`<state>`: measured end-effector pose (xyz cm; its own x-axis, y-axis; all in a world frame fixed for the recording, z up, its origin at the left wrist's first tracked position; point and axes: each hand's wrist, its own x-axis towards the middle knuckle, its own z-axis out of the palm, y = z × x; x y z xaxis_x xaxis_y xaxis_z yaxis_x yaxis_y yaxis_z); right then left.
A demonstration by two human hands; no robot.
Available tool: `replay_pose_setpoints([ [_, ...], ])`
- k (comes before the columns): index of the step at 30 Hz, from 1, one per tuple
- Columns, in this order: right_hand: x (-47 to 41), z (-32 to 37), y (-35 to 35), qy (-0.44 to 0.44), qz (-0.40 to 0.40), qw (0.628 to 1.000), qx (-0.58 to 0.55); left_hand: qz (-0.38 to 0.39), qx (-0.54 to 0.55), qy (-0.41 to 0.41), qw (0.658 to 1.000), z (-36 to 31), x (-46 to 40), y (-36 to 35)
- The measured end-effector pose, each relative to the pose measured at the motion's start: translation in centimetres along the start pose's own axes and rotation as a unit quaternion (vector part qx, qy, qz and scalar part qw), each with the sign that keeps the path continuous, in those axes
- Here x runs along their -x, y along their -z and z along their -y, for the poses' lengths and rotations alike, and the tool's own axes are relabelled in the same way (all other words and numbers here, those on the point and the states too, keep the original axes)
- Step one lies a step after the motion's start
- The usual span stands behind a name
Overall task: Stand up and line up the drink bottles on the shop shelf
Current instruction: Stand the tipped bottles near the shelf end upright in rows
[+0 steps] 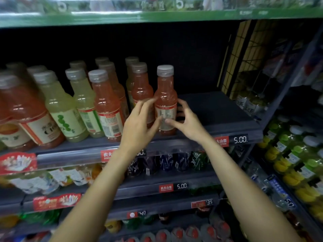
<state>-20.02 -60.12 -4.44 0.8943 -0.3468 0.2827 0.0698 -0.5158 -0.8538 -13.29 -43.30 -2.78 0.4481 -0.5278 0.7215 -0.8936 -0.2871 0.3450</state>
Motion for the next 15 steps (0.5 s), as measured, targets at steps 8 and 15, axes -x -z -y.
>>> replay_pose_setpoints([
  [8, 0.1, 0.6, 0.5, -0.017, 0.024, 0.999, 0.025, -0.125, -0.078, 0.096, 0.984, 5.6, 4.8, 7.0],
  [15, 1.5, 1.5, -3.0, -0.038, -0.092, 0.991, -0.087, -0.097, 0.017, 0.298, 0.949, 4.5, 3.9, 4.6],
])
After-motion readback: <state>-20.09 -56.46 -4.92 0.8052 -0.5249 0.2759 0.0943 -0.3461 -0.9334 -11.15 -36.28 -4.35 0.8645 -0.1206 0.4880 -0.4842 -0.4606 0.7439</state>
